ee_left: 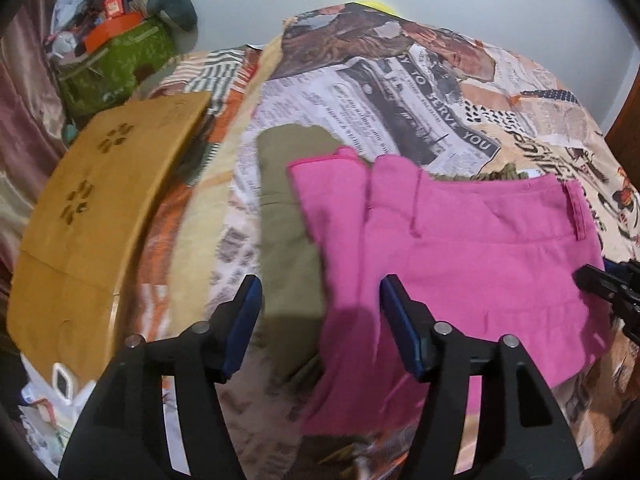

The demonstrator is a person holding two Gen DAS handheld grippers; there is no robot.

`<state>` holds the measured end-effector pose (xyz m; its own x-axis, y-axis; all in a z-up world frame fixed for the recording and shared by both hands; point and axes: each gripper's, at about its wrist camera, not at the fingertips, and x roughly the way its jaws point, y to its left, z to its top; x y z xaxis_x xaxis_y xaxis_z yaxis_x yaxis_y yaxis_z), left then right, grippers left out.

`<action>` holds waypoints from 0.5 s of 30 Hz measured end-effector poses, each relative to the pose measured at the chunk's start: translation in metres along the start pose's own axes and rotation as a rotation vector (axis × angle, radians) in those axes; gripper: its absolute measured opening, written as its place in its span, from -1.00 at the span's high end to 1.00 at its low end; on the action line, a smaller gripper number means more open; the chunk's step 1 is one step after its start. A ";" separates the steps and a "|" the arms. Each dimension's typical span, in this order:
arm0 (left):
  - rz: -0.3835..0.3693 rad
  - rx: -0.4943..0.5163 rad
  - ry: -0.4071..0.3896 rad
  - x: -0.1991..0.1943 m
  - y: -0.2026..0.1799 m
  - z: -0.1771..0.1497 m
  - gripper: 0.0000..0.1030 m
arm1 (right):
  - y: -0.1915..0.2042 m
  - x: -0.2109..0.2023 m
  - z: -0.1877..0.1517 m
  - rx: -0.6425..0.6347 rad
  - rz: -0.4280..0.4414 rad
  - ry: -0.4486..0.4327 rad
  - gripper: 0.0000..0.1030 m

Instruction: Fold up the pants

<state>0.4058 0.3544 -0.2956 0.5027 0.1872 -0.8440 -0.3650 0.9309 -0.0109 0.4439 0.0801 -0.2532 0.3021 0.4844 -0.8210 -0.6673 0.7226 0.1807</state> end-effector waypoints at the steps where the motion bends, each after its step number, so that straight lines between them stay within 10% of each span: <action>1: 0.008 0.010 0.003 -0.003 0.003 -0.004 -0.23 | 0.000 -0.001 -0.003 -0.005 -0.004 0.015 0.37; 15: 0.141 0.122 0.068 -0.050 -0.001 -0.051 -0.29 | 0.017 -0.061 -0.032 -0.019 -0.005 0.029 0.16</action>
<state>0.3412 0.3284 -0.2803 0.3977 0.3011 -0.8667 -0.3287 0.9287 0.1719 0.3919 0.0472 -0.2177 0.2861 0.4660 -0.8373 -0.6785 0.7155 0.1664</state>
